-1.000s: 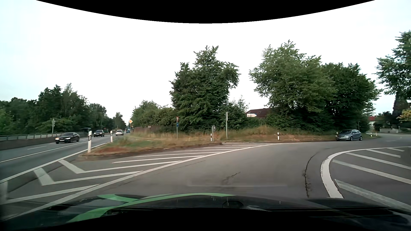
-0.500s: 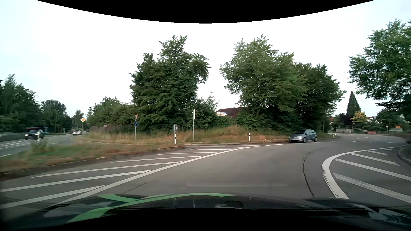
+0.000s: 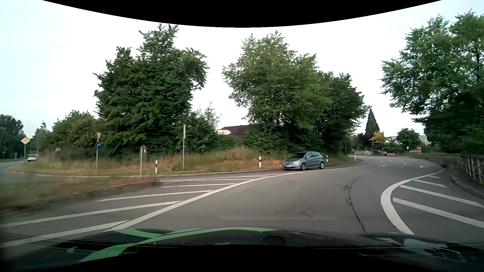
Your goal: Follow the waypoints while adhering to traffic rules and regulations
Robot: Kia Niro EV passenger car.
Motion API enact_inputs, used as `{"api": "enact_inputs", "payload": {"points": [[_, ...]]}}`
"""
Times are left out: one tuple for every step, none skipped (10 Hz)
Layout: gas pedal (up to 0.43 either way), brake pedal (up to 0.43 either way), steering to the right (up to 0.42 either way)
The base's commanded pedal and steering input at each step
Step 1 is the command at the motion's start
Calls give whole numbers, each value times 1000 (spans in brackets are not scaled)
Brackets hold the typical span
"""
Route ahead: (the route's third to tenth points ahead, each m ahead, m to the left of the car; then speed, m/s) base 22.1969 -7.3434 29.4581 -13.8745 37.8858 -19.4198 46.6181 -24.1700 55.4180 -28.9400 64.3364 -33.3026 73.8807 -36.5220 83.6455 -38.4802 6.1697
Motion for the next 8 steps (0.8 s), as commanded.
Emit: {"api": "enact_inputs", "payload": {"points": [[150,0,193],[169,0,193],[169,0,193],[169,0,193],[169,0,193],[169,0,191],[169,0,189],[169,0,185]]}}
